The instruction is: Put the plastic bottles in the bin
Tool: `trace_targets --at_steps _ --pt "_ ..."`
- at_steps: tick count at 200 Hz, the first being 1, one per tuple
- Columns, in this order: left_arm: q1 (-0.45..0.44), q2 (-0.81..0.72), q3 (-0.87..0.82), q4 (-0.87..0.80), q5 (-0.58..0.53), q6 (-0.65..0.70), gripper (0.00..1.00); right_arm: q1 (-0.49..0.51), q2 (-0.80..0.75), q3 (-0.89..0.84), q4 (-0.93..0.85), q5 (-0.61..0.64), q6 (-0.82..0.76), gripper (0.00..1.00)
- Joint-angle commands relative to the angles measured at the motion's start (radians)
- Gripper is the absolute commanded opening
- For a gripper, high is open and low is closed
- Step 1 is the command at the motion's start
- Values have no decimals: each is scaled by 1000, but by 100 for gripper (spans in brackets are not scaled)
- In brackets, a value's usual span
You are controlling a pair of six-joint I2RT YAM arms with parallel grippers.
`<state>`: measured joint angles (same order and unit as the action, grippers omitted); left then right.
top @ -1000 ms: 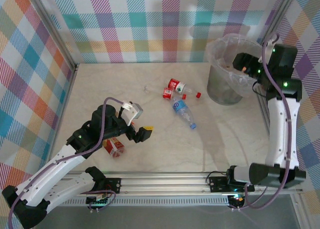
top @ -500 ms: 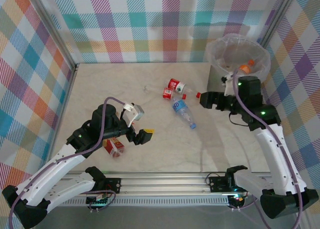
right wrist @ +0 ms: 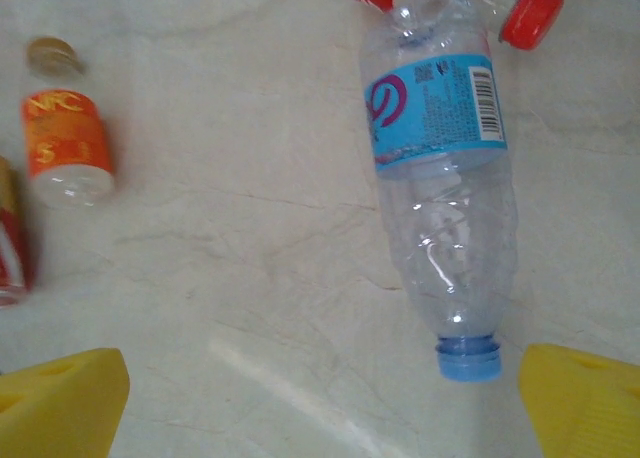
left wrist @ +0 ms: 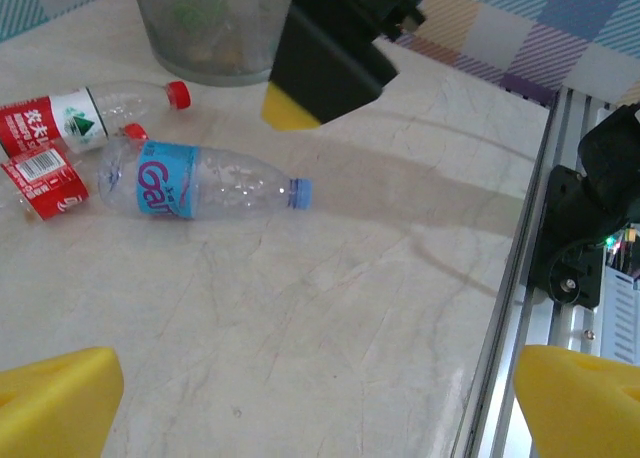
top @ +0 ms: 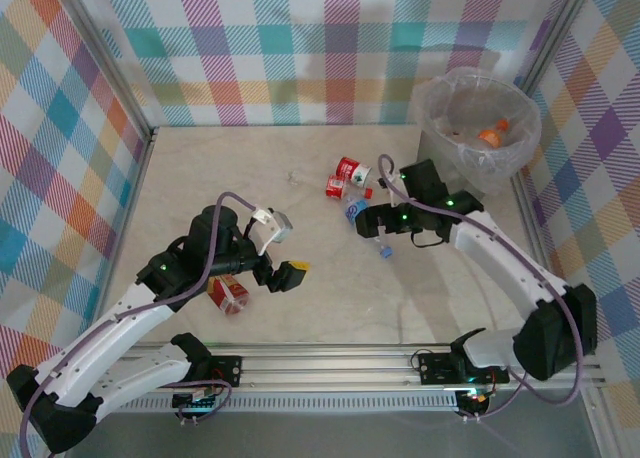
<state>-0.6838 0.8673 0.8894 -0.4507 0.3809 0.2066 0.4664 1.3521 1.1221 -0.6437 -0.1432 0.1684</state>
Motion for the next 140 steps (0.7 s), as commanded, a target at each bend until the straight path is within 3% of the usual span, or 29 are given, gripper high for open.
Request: trace_targets --at_steps 1,69,140 --pt "9 7 40 -30 0 17 100 4 76 39 47 57 -62 100" --pt "9 -7 33 -14 16 8 100 5 351 148 58 163 -107 98" --pt "9 -4 28 -13 7 10 100 12 481 212 67 183 -140 89"
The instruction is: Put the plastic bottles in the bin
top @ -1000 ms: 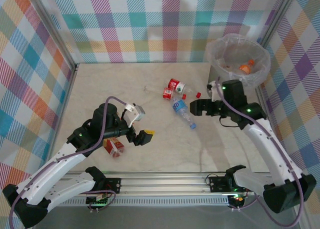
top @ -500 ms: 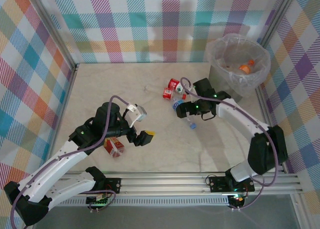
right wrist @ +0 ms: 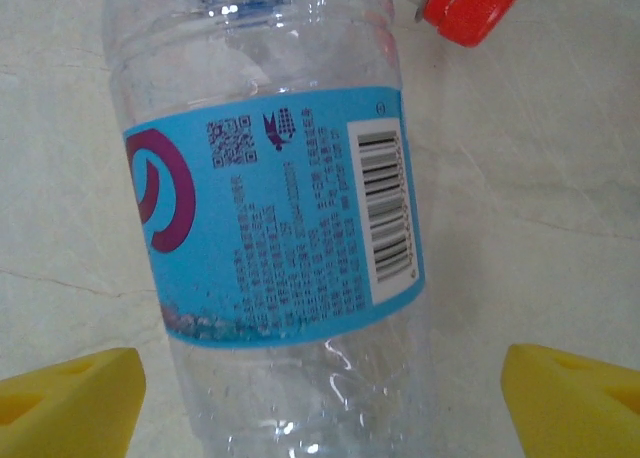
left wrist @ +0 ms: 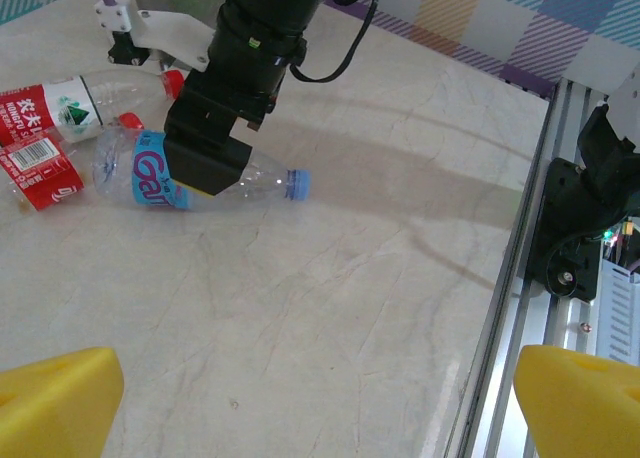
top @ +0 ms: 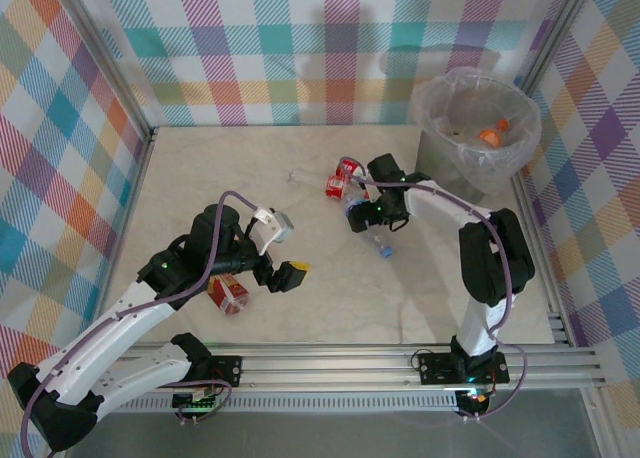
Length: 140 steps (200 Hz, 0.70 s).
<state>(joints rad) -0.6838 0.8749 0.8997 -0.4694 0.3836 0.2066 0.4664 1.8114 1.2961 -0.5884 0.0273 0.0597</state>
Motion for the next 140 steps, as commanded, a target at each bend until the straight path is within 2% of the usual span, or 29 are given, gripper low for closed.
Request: trace_targets --at_steps 1,59,94,115,140 --pt "9 -12 18 5 6 11 100 12 23 40 12 13 -31 89" --pt "10 -2 22 -3 5 17 100 39 115 100 -5 44 -43 87" --pt "12 0 23 -2 6 16 100 52 154 124 -10 84 -38 79" --pt "13 -1 23 -2 6 15 100 60 146 123 -8 96 -35 77" --pt "17 2 22 -1 9 16 100 63 120 110 -4 100 -23 69"
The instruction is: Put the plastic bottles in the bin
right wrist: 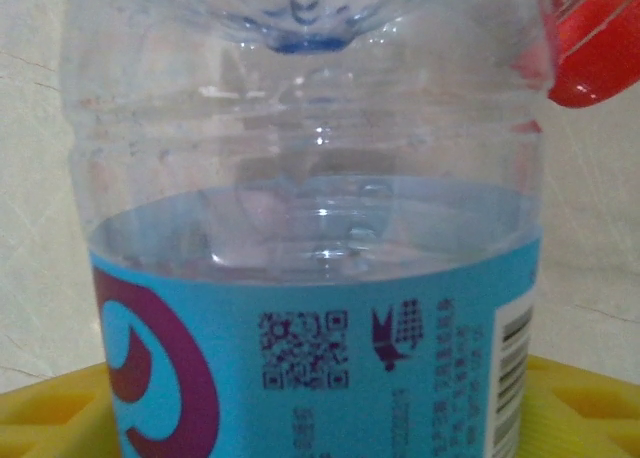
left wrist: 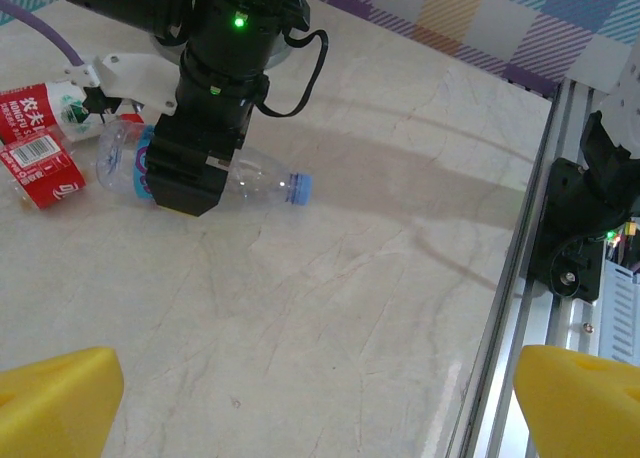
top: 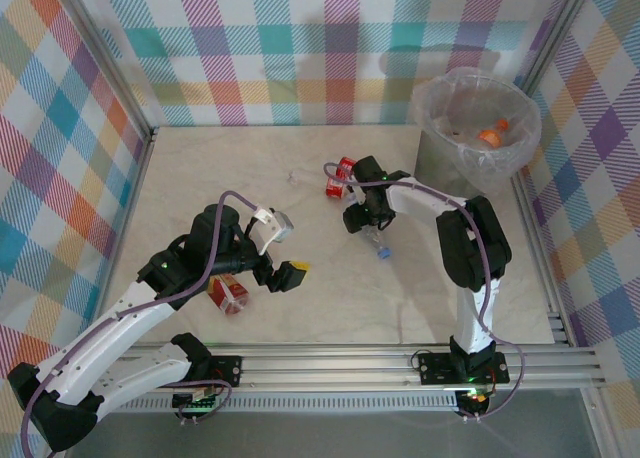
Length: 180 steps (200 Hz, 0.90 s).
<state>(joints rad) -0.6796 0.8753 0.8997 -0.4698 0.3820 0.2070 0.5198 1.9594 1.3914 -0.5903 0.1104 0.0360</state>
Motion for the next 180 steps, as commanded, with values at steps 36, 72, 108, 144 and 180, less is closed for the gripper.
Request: trace_targets --at_steps 36,72,108,144,180 --pt "18 -1 23 3 16 12 100 11 -113 -12 3 1 17 65" --pt "20 -7 13 30 10 -16 100 11 -212 -19 -16 -21 33 65" --pt "32 -15 0 81 -6 -78 100 10 -297 10 -53 -50 53 65" --pt "43 -32 -15 123 -28 -126 100 9 -370 93 -99 -57 68 66" --pt "53 -33 -15 135 -45 -155 100 -5 -413 248 -175 -16 69 65"
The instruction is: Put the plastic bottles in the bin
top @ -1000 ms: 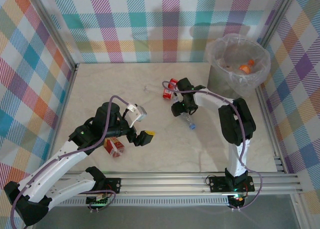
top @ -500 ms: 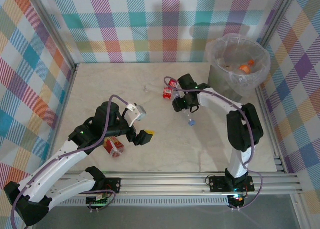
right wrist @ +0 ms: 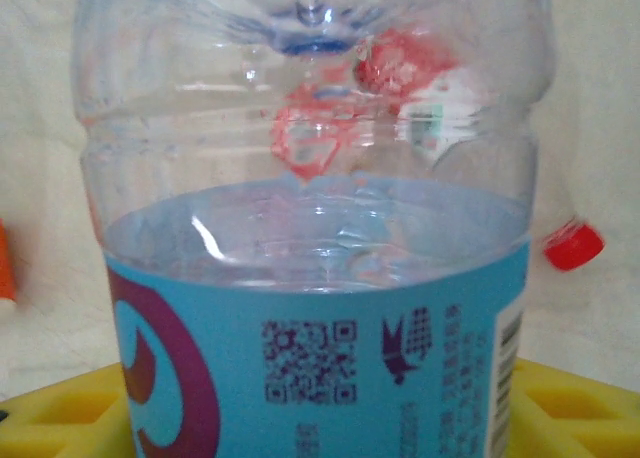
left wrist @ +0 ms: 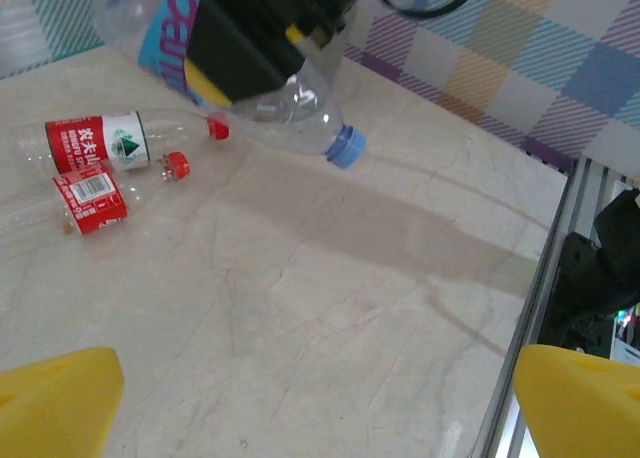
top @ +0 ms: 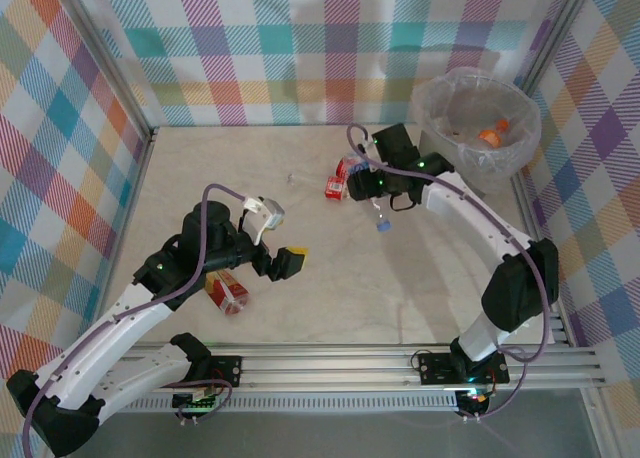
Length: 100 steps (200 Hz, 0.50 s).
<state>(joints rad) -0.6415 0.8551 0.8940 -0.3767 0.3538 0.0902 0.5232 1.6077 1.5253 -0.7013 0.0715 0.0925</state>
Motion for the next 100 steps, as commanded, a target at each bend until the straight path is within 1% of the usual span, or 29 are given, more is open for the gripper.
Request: trace_targets --at_steps 1,17,49,100 --pt "15 -12 -9 42 -19 -38 100 -10 -62 119 -65 24 13 65" --pt "16 -13 -12 49 -34 -44 100 -32 -72 186 -85 55 6 64" --pt "17 -12 -15 52 -44 -45 100 -117 -80 292 -82 97 36 64" --pt "19 4 -8 45 -55 -46 100 -269 -28 433 -28 154 204 63"
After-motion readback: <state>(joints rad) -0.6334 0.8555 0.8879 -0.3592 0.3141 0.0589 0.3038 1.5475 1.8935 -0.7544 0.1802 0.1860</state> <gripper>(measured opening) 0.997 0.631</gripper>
